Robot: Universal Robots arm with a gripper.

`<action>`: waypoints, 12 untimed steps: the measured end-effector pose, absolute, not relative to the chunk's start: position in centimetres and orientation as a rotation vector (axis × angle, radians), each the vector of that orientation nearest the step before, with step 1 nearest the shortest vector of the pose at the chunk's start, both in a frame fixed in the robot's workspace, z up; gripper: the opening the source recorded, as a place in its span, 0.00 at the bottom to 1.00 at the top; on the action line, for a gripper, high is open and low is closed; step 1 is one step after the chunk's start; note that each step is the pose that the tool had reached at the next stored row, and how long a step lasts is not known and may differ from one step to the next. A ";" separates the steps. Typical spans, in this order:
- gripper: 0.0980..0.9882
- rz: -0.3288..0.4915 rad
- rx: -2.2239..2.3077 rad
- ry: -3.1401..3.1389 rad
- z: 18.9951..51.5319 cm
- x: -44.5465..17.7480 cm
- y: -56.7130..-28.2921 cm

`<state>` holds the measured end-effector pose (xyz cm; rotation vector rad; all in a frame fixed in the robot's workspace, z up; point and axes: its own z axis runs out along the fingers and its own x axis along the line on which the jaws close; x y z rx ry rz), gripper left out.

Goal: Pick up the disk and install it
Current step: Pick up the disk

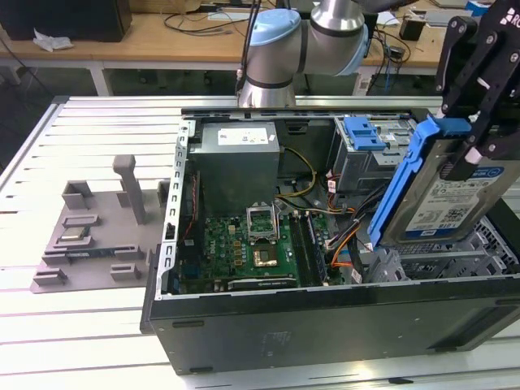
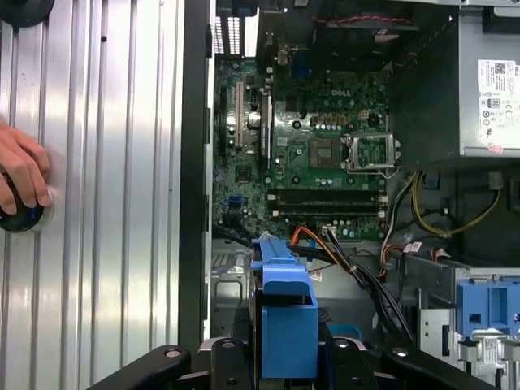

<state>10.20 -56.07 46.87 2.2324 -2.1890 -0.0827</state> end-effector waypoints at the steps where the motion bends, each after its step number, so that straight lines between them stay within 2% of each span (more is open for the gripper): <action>1: 0.30 -0.083 2.232 -2.189 46.8 10.6 -56.0; 12: 0.30 -0.082 2.231 -2.188 46.0 12.8 -55.5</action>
